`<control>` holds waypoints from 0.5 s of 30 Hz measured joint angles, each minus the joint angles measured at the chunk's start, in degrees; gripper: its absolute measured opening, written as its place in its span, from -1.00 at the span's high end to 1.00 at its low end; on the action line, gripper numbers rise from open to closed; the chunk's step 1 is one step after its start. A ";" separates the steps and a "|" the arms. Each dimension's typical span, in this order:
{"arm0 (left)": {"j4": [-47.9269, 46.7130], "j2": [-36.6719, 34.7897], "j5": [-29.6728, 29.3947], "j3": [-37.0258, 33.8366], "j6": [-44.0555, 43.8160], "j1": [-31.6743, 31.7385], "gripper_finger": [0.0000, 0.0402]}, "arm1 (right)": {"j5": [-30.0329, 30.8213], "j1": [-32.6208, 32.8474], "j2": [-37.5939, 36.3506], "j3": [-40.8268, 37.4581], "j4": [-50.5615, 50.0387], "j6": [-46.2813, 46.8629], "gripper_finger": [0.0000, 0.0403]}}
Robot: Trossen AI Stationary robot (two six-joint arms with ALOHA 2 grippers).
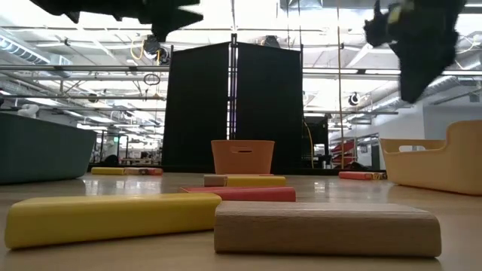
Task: Sort blocks
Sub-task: Put the bottom left yellow block into the yellow bin
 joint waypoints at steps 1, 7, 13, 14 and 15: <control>-2.49 -0.16 -0.04 0.00 -2.10 -0.38 -0.10 | 0.53 0.00 0.00 0.00 3.42 -3.43 -0.18; -18.78 -0.15 0.06 0.00 -17.71 -3.88 -0.10 | 0.94 0.02 0.00 0.00 25.47 -24.45 -0.18; -28.75 -0.15 7.11 -0.02 -34.69 -11.09 -0.10 | 0.98 0.02 1.26 0.02 45.66 -43.16 -0.18; -28.62 -0.15 8.22 -0.02 -37.41 -12.59 -0.10 | 0.96 0.02 1.71 0.04 48.09 -45.80 -0.18; -28.49 -0.15 9.18 0.05 -40.21 -14.09 -0.10 | 0.98 0.02 2.39 0.03 50.38 -48.37 -0.18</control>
